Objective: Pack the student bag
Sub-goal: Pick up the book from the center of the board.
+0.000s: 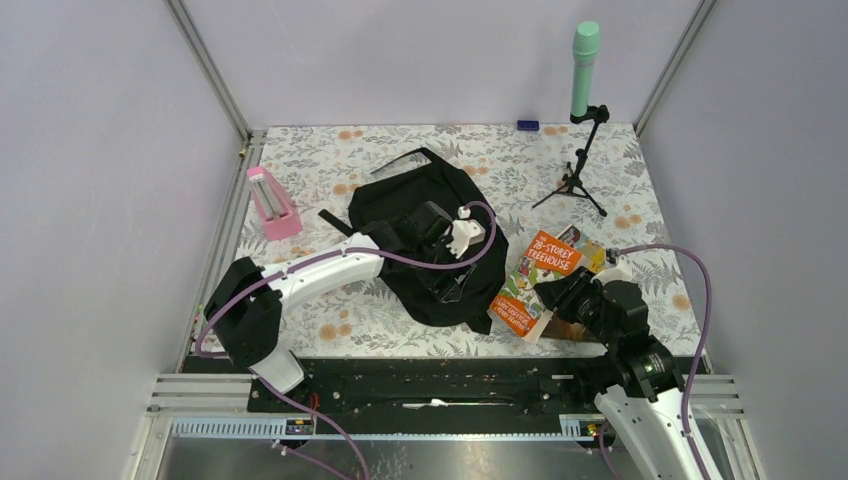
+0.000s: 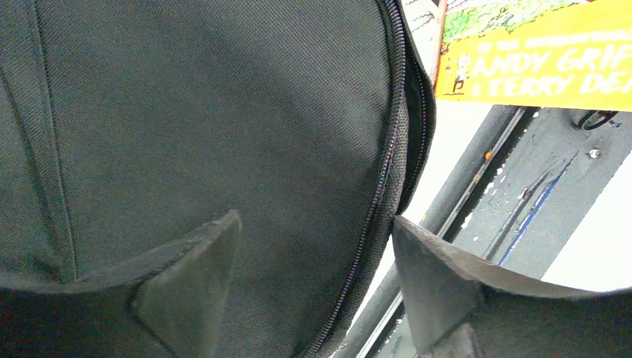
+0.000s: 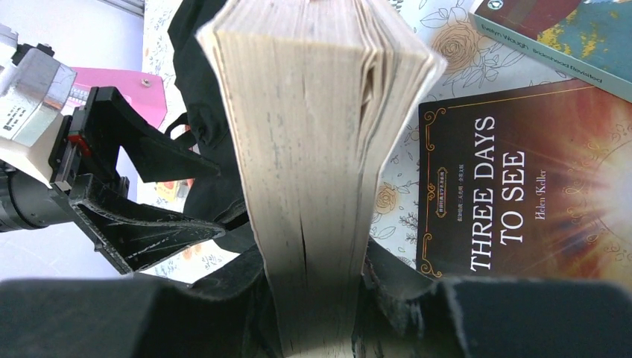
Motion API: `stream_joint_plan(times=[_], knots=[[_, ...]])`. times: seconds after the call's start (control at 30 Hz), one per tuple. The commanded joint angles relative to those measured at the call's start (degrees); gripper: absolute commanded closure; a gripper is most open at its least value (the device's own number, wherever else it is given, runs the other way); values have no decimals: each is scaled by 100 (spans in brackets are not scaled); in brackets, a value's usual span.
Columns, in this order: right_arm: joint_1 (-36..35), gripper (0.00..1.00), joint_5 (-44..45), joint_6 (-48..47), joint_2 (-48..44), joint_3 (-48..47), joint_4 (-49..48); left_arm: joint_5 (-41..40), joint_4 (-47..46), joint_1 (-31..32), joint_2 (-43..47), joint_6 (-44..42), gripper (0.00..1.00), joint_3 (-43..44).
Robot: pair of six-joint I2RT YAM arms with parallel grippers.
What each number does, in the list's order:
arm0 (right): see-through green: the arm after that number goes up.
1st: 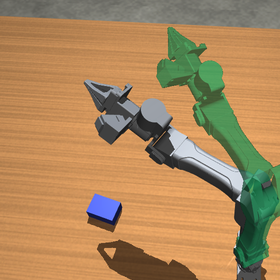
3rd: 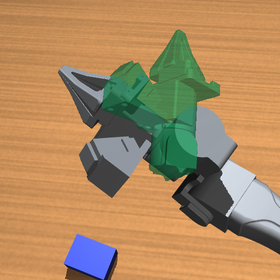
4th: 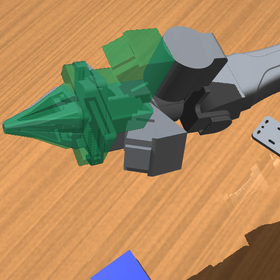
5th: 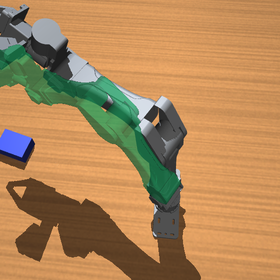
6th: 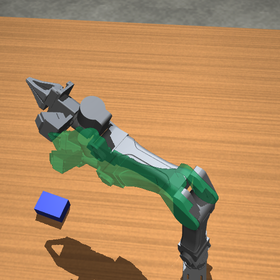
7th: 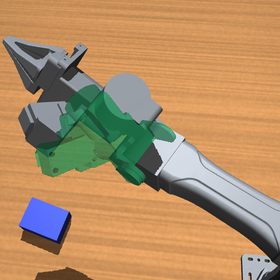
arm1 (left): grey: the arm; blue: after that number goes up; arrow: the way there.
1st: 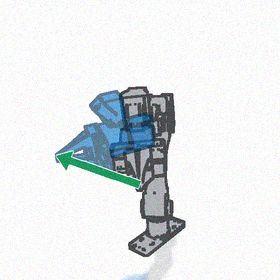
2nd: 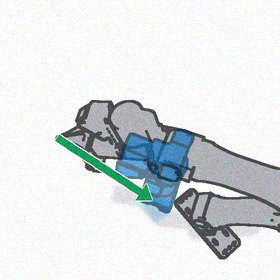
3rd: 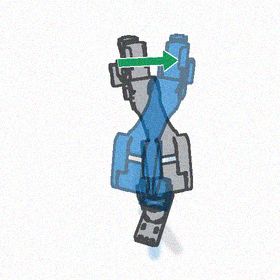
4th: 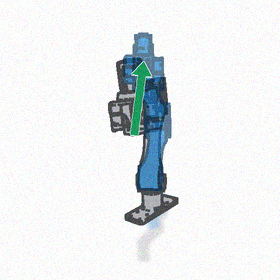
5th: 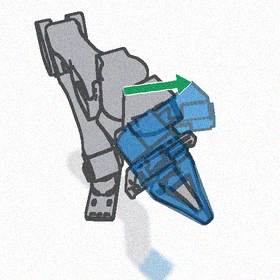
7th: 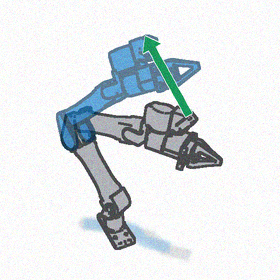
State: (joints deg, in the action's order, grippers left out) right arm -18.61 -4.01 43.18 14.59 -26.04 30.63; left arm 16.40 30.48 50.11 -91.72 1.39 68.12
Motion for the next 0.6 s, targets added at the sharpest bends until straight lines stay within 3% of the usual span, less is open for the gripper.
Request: stream_joint_plan(times=[0.0,0.17,0.37,0.43,0.57], knots=[[9,100,-64,121,-132,-135,-447,-380,-15,66,32,-95,34,50],[7,100,-77,95,-112,-175,-451,-560,-24,102,75,-95,49,54],[14,100,-82,144,-143,-121,-448,-741,-9,279,76,-246,56,11],[10,100,-78,168,-164,-103,-447,-694,52,363,40,-345,66,32],[11,100,-69,201,-193,-88,-447,-676,168,452,-86,-380,67,107]])
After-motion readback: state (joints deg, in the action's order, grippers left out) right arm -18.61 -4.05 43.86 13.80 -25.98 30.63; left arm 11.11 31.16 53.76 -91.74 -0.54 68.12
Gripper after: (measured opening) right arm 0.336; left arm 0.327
